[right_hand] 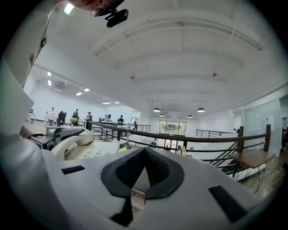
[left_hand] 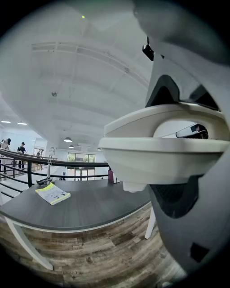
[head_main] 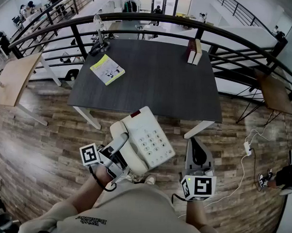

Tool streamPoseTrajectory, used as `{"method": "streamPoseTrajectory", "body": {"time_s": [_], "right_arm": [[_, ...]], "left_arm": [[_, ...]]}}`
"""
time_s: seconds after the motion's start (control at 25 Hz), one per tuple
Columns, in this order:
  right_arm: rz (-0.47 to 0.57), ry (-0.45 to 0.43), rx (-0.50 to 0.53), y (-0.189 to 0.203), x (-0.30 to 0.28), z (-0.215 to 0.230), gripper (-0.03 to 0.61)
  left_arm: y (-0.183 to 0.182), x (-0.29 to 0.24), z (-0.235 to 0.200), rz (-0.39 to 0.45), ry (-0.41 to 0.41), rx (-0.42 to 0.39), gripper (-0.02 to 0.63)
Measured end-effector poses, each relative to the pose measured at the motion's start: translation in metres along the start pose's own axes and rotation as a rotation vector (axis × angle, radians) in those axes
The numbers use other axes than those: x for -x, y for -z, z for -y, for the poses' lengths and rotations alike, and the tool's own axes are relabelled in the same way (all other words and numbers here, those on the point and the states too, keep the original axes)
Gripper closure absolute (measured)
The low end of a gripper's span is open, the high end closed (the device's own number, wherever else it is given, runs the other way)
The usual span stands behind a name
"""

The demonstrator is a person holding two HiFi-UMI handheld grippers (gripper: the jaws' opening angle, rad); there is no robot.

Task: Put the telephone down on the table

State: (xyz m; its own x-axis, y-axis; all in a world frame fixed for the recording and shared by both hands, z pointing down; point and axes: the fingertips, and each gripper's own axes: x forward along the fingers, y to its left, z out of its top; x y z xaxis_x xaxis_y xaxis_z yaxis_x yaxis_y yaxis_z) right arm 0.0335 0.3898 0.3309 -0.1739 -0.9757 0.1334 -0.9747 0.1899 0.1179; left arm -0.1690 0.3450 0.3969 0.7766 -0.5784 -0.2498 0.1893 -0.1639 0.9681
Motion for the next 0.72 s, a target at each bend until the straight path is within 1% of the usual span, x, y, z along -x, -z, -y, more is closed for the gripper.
{"method": "streamPoseTrajectory", "body": {"time_s": [0.28,0.48,0.72], "right_arm": [[0.008,0.001,0.006,0.000,-0.003,-0.001,0.575],[0.003,0.013,-0.009,0.004,-0.005,0.009,0.575],[0.009,0.009,-0.012,0.006,-0.006,0.020,0.575]], "left_arm": [[-0.002,-0.003,-0.002,-0.008,0.000,-0.001,0.156],[-0.002,-0.011,-0.007,-0.002,-0.009,0.005,0.156],[0.003,-0.021,-0.009,-0.009,-0.008,-0.007,0.156]]}}
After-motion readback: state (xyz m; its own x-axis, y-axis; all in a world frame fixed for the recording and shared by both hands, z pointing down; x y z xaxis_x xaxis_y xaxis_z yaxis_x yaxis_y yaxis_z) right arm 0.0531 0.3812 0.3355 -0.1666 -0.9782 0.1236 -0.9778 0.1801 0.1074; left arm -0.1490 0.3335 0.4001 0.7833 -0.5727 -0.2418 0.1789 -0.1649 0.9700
